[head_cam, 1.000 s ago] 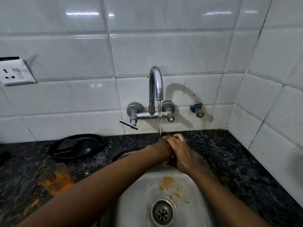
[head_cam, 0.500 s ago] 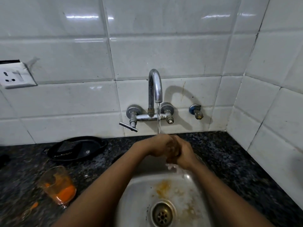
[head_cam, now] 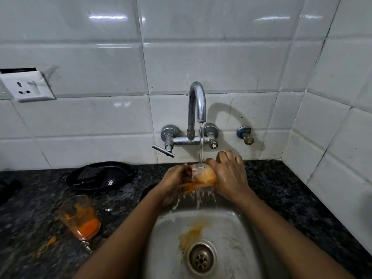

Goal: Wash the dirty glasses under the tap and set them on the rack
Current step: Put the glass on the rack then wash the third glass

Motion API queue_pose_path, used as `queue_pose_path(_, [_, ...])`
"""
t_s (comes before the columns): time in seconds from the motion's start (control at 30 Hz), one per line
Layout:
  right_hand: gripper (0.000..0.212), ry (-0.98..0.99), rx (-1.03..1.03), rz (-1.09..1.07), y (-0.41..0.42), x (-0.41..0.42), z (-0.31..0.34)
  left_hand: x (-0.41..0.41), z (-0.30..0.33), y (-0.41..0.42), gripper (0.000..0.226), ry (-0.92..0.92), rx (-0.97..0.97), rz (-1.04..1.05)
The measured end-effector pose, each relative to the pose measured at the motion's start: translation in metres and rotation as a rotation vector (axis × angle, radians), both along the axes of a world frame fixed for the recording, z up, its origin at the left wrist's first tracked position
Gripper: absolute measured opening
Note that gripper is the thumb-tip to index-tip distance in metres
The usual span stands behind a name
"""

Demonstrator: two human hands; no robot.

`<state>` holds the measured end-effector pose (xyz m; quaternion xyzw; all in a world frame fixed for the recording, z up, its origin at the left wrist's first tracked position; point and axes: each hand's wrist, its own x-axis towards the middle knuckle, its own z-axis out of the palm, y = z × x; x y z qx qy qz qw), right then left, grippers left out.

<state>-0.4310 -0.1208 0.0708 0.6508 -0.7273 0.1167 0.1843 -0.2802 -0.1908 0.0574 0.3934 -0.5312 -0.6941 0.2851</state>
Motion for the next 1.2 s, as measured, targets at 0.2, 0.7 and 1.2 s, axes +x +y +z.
queue_pose_path(0.2, [0.045, 0.201, -0.057, -0.082, -0.004, 0.013, -0.003, -0.004, -0.009, 0.002, 0.045, 0.032, 0.16, -0.011])
queue_pose_path(0.7, [0.052, -1.605, 0.426, 0.135, 0.02, 0.006, 0.01, -0.048, 0.004, -0.005, 0.04, 0.083, -0.244, 0.313])
queue_pose_path(1.2, [0.023, -1.979, 0.529, 0.155, 0.026, 0.005, -0.003, -0.043, 0.02, -0.002, 0.043, -0.012, -0.366, 0.179])
